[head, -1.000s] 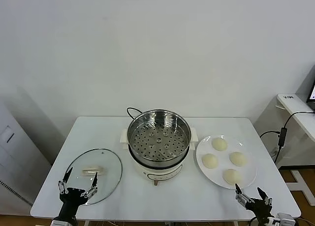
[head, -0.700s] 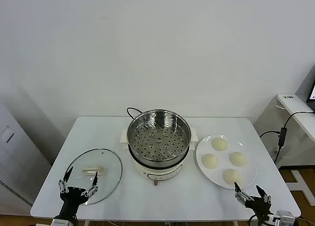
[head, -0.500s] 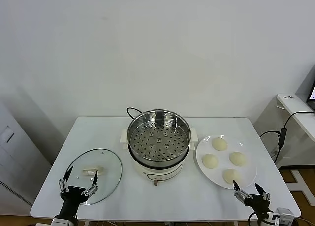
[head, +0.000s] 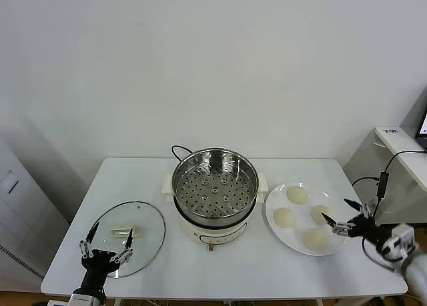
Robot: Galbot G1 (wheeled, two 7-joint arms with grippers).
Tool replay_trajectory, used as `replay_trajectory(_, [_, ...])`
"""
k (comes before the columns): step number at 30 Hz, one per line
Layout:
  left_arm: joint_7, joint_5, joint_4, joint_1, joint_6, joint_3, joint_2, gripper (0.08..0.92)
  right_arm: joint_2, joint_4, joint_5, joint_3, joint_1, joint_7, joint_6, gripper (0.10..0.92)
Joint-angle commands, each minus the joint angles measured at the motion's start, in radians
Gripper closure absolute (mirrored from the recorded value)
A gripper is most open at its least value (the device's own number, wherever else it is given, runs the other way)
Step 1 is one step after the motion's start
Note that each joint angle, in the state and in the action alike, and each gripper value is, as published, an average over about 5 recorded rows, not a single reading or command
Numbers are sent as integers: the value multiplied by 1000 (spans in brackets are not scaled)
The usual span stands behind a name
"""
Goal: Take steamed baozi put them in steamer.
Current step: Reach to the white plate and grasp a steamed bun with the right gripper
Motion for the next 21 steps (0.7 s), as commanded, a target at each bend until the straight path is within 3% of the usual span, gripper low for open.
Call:
replay_trajectory(1, [-1, 0, -8, 4, -4, -3, -17, 177, -272, -280, -244, -361, 545, -410, 111, 203])
replay_trajectory(10, [-6, 6, -17, 6, -1, -10, -21, 177, -99, -488, -452, -938, 1103, -535, 155, 203])
replay_trajectory(21, [-8, 12, -22, -2, 3, -11, -36, 177, 207, -736, -571, -1096, 1210, -524, 221, 203])
